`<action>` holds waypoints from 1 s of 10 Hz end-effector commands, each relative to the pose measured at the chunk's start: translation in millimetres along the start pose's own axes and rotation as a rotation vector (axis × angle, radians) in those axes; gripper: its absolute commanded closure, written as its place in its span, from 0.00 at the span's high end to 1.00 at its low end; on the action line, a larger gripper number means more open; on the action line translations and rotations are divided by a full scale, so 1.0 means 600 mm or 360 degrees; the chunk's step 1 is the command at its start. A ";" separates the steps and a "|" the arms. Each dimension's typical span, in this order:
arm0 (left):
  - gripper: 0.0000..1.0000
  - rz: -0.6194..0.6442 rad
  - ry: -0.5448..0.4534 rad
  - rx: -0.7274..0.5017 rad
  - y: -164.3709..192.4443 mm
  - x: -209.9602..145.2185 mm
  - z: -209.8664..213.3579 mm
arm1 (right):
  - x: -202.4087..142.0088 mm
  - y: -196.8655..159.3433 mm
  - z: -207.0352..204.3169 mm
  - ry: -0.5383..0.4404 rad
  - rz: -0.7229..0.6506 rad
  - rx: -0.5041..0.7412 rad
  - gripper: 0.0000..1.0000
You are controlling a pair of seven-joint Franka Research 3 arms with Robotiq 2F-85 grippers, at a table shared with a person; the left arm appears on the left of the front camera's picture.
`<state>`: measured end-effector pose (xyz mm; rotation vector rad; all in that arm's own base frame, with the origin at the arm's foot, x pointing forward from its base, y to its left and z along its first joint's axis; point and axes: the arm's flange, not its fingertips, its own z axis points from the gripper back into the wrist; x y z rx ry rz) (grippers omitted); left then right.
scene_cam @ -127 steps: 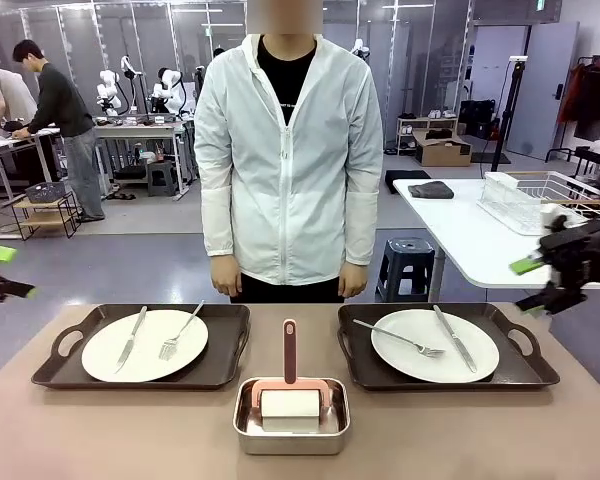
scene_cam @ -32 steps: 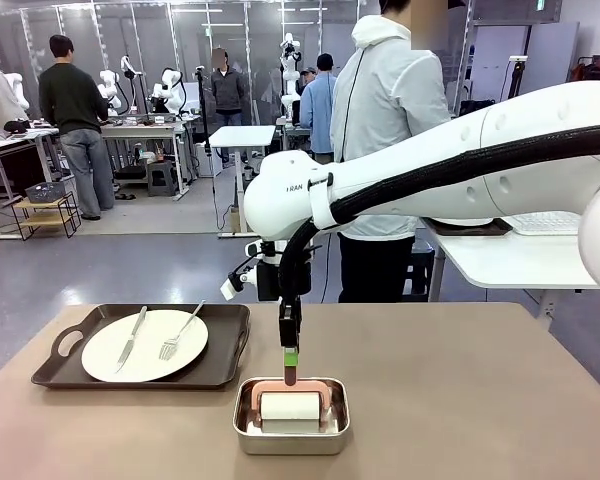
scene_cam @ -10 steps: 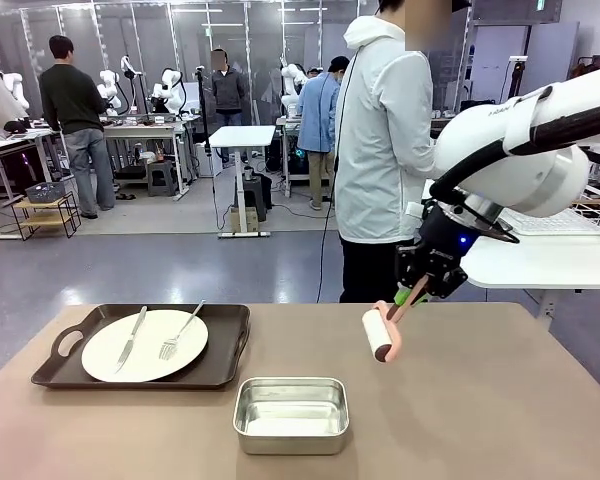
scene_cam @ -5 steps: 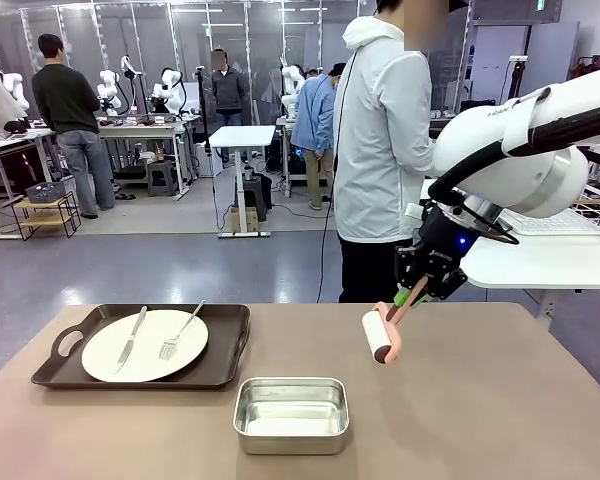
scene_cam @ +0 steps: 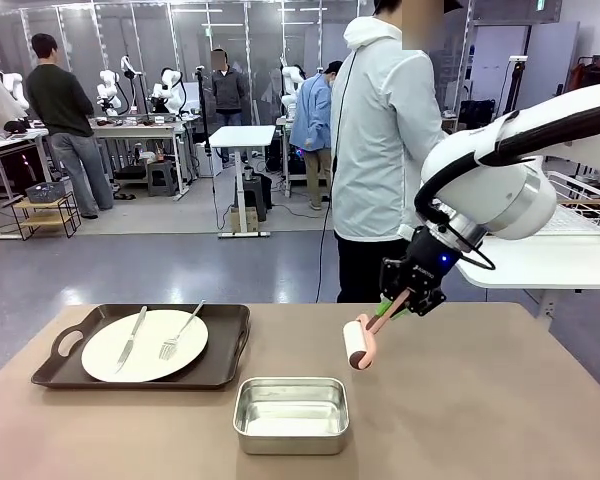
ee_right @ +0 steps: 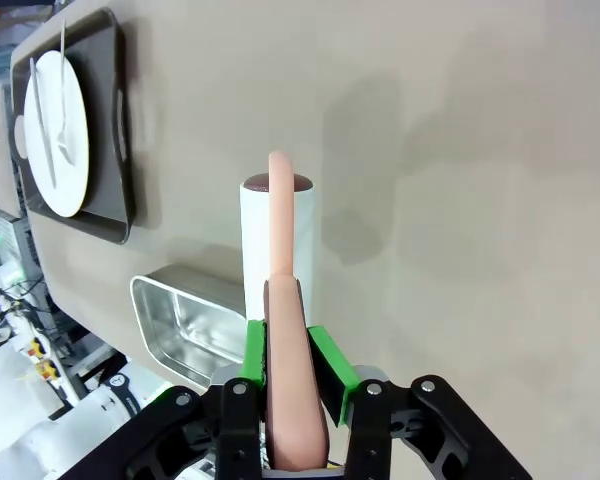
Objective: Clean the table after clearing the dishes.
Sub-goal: When the left (or right) Handle tray is removed, use the left hand (or right hand) to clean the left (or right) side of the table with the Lint Roller.
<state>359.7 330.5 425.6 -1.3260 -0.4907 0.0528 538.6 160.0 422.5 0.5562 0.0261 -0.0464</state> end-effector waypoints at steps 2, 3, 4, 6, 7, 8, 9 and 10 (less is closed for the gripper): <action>1.00 -0.0010 -0.0008 0.0000 0.000 -0.003 0.003 | 0.028 -0.042 -0.014 0.0016 0.0027 0.0126 0.23; 1.00 -0.0010 -0.0008 0.0000 0.000 -0.003 0.003 | 0.035 -0.057 -0.020 0.0046 0.0044 0.0163 0.23; 1.00 -0.0010 -0.0008 0.0000 0.000 -0.003 0.003 | 0.043 -0.070 -0.026 0.0046 0.0050 0.0190 0.23; 1.00 -0.0010 -0.0008 0.0000 0.000 -0.003 0.003 | 0.051 -0.093 -0.046 0.0046 0.0055 0.0220 0.23; 1.00 -0.0010 -0.0008 0.0000 0.000 -0.003 0.003 | 0.052 -0.107 -0.054 0.0045 0.0044 0.0227 0.23; 1.00 -0.0010 -0.0008 0.0000 0.000 -0.003 0.003 | 0.053 -0.122 -0.060 0.0035 0.0020 0.0222 0.23; 1.00 -0.0010 -0.0008 0.0000 0.000 -0.003 0.003 | 0.052 -0.142 -0.063 0.0004 -0.0012 0.0196 0.23; 1.00 -0.0010 -0.0008 0.0000 0.000 -0.003 0.003 | 0.050 -0.163 -0.066 -0.0013 -0.0028 0.0145 0.23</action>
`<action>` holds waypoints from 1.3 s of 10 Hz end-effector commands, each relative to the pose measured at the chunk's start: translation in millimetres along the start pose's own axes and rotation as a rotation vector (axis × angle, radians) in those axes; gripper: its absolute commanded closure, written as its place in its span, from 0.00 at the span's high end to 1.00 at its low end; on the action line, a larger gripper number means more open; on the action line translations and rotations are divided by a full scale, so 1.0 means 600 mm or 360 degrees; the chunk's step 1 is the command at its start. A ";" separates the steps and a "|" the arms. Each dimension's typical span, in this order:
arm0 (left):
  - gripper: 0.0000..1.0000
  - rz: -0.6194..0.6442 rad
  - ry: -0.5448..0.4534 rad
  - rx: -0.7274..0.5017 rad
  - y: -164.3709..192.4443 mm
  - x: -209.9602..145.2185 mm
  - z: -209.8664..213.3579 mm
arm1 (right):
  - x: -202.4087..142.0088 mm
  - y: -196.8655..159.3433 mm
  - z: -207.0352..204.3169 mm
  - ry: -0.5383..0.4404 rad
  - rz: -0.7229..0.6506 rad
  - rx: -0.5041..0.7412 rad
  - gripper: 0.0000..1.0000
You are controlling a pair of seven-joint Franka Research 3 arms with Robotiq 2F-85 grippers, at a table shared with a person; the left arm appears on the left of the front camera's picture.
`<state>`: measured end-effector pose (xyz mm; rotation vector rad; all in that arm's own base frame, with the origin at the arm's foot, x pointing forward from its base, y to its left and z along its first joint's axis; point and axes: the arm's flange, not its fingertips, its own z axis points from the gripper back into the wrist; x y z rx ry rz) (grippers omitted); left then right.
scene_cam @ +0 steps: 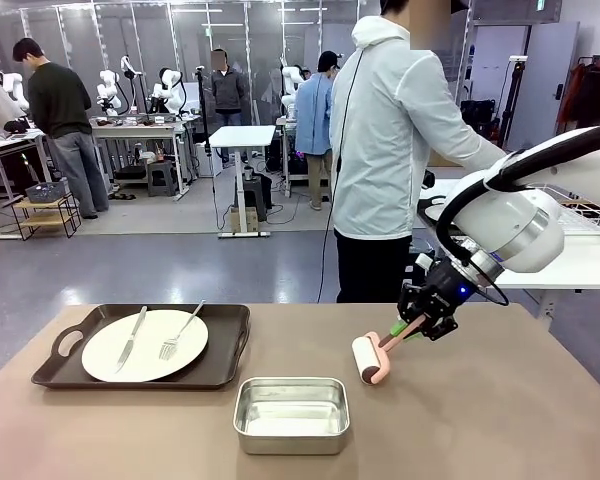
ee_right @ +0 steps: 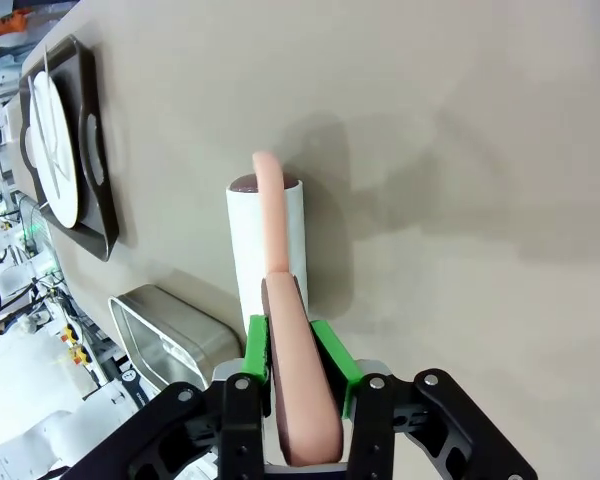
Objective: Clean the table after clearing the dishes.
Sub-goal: When the left (or right) Handle tray is removed, use the left hand (or right hand) to clean the left (or right) side of the table with the Lint Roller.
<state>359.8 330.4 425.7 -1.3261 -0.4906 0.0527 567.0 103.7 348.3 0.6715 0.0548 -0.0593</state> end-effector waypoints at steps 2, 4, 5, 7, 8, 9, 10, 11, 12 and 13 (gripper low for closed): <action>1.00 -0.0010 -0.0008 0.0000 0.000 -0.003 0.003 | -0.013 -0.085 0.013 -0.0125 -0.0004 -0.0199 0.23; 1.00 -0.0010 -0.0008 0.0000 0.000 -0.003 0.003 | -0.013 -0.127 0.041 -0.0195 -0.0070 -0.0322 0.23; 1.00 -0.0010 -0.0008 0.0000 0.000 -0.003 0.003 | -0.011 -0.145 0.059 -0.0252 -0.0118 -0.0428 0.23; 1.00 -0.0010 -0.0008 0.0000 0.000 -0.003 0.003 | -0.012 -0.167 0.093 -0.0319 -0.0176 -0.0638 0.23; 1.00 -0.0010 -0.0008 0.0000 0.000 -0.003 0.003 | -0.015 -0.176 0.107 -0.0334 -0.0205 -0.0738 0.23; 1.00 -0.0010 -0.0008 0.0000 0.000 -0.003 0.003 | -0.019 -0.186 0.123 -0.0347 -0.0233 -0.0802 0.23; 1.00 -0.0010 -0.0008 0.0000 0.000 -0.003 0.003 | -0.025 -0.195 0.139 -0.0357 -0.0268 -0.0854 0.23; 1.00 -0.0010 -0.0008 0.0000 0.000 -0.003 0.003 | -0.031 -0.200 0.155 -0.0380 -0.0303 -0.0961 0.23; 1.00 -0.0010 -0.0008 0.0000 0.000 -0.003 0.003 | -0.037 -0.200 0.170 -0.0395 -0.0327 -0.1068 0.23; 1.00 -0.0010 -0.0008 0.0000 0.000 -0.003 0.003 | -0.045 -0.196 0.186 -0.0393 -0.0323 -0.1098 0.23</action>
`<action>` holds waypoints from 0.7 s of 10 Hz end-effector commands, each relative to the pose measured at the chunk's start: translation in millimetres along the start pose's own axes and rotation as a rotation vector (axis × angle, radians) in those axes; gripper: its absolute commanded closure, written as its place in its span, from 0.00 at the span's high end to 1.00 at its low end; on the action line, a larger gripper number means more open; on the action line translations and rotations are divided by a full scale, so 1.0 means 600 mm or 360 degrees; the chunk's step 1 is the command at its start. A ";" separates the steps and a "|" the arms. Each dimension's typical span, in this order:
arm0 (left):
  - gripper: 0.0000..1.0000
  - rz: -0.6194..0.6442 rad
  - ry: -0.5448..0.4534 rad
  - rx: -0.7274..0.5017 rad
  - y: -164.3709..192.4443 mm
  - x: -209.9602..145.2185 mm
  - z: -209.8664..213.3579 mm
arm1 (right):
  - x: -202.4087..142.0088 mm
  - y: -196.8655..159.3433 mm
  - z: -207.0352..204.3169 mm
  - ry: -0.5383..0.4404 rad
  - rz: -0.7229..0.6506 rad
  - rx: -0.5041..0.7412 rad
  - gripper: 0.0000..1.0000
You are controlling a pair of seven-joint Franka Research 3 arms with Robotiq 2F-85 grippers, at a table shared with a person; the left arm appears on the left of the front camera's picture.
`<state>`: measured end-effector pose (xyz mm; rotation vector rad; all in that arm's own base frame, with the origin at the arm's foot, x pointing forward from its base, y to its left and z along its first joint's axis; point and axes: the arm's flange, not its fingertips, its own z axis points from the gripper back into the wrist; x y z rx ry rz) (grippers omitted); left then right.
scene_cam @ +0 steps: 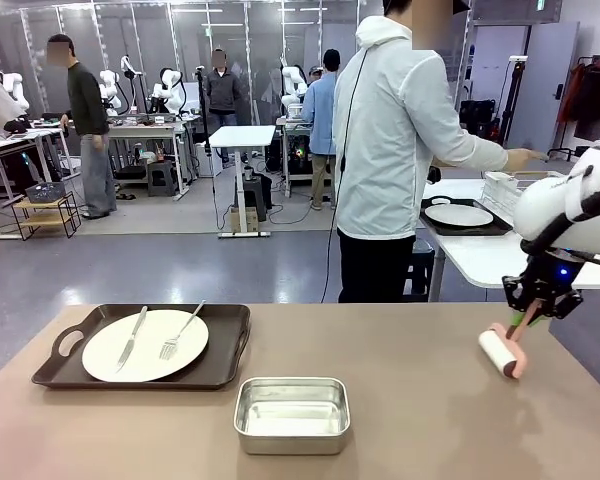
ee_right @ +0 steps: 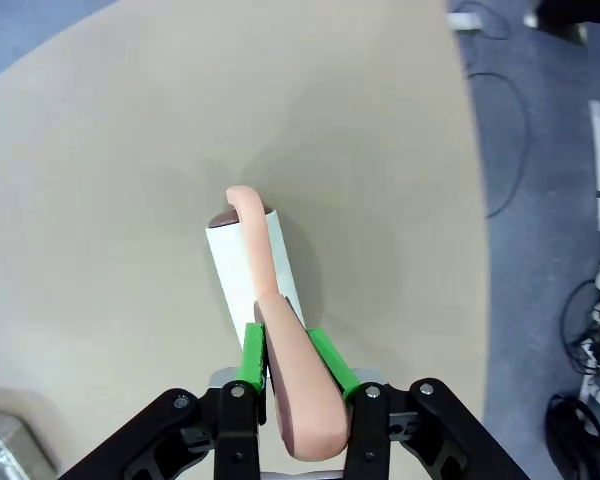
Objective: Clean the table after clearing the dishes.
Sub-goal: When the left (or right) Handle tray is removed, use the left hand (or right hand) to clean the left (or right) side of the table with the Lint Roller.
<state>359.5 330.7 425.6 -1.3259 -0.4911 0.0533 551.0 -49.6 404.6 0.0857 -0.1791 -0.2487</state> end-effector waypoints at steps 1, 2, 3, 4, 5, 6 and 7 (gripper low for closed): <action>1.00 -0.0010 -0.0007 -0.0001 0.000 -0.003 0.002 | -0.033 -0.030 -0.042 0.0083 -0.0065 -0.0260 0.23; 1.00 -0.0010 -0.0007 -0.0001 0.000 -0.003 0.002 | -0.032 -0.035 -0.023 0.0061 -0.0067 -0.0299 0.23; 1.00 -0.0010 -0.0007 -0.0001 0.000 -0.003 0.002 | -0.034 -0.031 0.003 0.0028 -0.0056 -0.0265 0.23; 1.00 -0.0010 -0.0007 -0.0001 0.000 -0.003 0.002 | -0.038 -0.022 0.028 0.0003 -0.0009 -0.0225 0.23; 1.00 -0.0010 -0.0007 -0.0001 0.000 -0.003 0.002 | -0.045 -0.013 0.051 -0.0019 0.0051 -0.0223 0.23; 1.00 -0.0010 -0.0007 -0.0001 0.000 -0.003 0.002 | -0.056 -0.010 0.073 -0.0046 0.0085 -0.0305 0.23; 1.00 -0.0010 -0.0007 -0.0001 0.000 -0.003 0.002 | -0.068 -0.013 0.104 -0.0067 0.0120 -0.0306 0.23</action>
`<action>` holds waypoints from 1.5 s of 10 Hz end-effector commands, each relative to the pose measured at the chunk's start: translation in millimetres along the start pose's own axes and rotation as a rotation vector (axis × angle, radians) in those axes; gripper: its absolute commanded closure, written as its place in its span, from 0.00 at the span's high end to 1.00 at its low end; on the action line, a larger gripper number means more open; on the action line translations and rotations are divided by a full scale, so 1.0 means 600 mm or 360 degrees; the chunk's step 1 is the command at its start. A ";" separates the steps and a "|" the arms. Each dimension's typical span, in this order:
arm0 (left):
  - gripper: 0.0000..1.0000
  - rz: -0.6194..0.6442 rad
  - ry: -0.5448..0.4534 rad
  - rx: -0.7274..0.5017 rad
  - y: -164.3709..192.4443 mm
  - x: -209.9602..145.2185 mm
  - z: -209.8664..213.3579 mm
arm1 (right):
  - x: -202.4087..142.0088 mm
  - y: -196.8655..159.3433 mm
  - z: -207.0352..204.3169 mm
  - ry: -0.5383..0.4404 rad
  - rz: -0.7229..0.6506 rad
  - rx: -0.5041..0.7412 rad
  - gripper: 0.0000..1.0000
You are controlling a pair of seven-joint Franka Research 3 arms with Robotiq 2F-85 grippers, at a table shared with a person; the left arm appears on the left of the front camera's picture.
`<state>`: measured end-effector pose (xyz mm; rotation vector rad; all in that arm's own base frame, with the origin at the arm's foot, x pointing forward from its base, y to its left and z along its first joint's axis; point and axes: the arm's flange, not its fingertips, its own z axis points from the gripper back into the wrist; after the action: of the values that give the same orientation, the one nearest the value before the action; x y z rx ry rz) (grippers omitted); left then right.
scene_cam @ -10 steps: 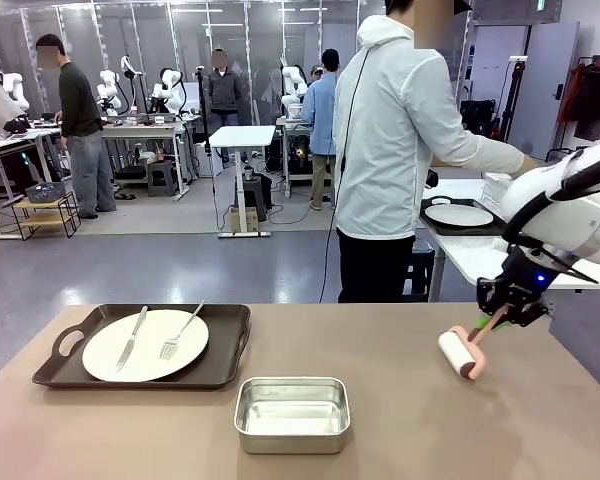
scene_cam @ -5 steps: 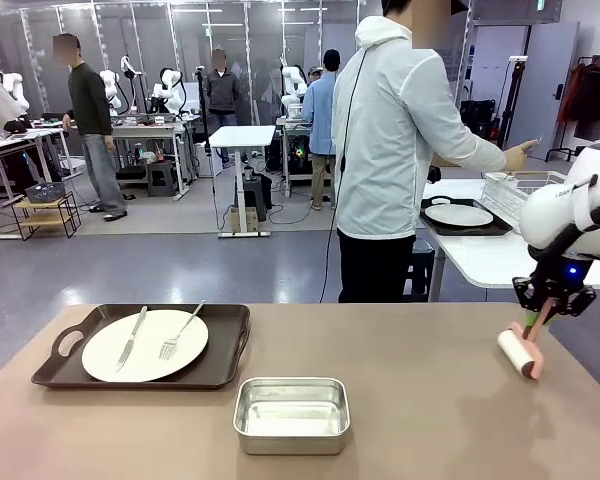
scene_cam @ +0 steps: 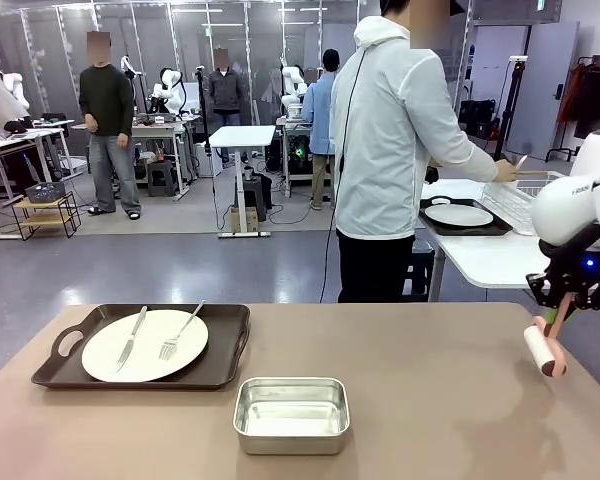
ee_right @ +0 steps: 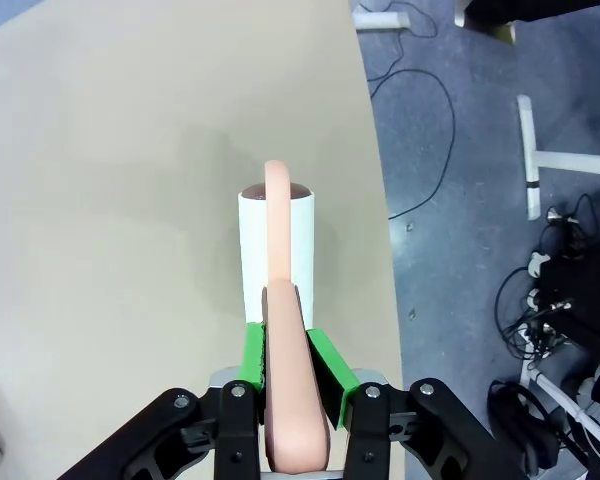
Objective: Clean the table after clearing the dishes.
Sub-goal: When the left (or right) Handle tray is removed, use the left hand (or right hand) to clean the left (or right) side of the table with the Lint Roller, then place the Lint Roller back on top of the Airtight Container.
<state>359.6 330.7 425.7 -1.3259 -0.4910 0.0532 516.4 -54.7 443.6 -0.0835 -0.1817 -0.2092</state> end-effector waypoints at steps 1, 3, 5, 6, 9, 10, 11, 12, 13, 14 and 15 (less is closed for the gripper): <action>1.00 -0.0010 -0.0007 -0.0001 0.000 -0.003 0.002 | -0.029 -0.010 0.053 -0.0044 0.0020 -0.0032 0.23; 1.00 -0.0010 -0.0007 -0.0001 0.000 -0.003 0.002 | -0.029 -0.007 0.069 -0.0057 0.0004 -0.0069 0.23; 1.00 -0.0010 -0.0007 -0.0001 0.000 -0.003 0.002 | -0.023 -0.012 0.076 -0.0046 0.0010 -0.0026 0.23; 1.00 -0.0010 -0.0007 -0.0001 0.000 -0.003 0.002 | -0.023 -0.012 0.076 -0.0046 0.0010 -0.0026 0.23; 1.00 -0.0010 -0.0007 -0.0001 0.000 -0.003 0.002 | -0.023 -0.012 0.076 -0.0046 0.0010 -0.0026 0.23; 1.00 -0.0010 -0.0007 -0.0001 0.000 -0.003 0.002 | -0.023 -0.012 0.076 -0.0046 0.0010 -0.0026 0.23; 1.00 -0.0010 -0.0007 -0.0001 0.000 -0.003 0.002 | -0.023 -0.012 0.076 -0.0046 0.0010 -0.0026 0.23; 1.00 -0.0010 -0.0007 -0.0001 0.000 -0.003 0.002 | -0.023 -0.012 0.076 -0.0046 0.0010 -0.0026 0.23; 1.00 -0.0010 -0.0007 -0.0001 0.000 -0.003 0.002 | -0.023 -0.012 0.076 -0.0046 0.0010 -0.0026 0.23; 1.00 -0.0010 -0.0007 -0.0001 0.000 -0.003 0.002 | -0.023 -0.012 0.076 -0.0046 0.0010 -0.0026 0.23; 1.00 -0.0010 -0.0007 -0.0001 0.000 -0.003 0.002 | -0.023 -0.012 0.076 -0.0046 0.0010 -0.0026 0.23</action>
<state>359.6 330.6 425.6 -1.3259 -0.4910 0.0531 493.6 -54.4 484.7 -0.1043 -0.2022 -0.2037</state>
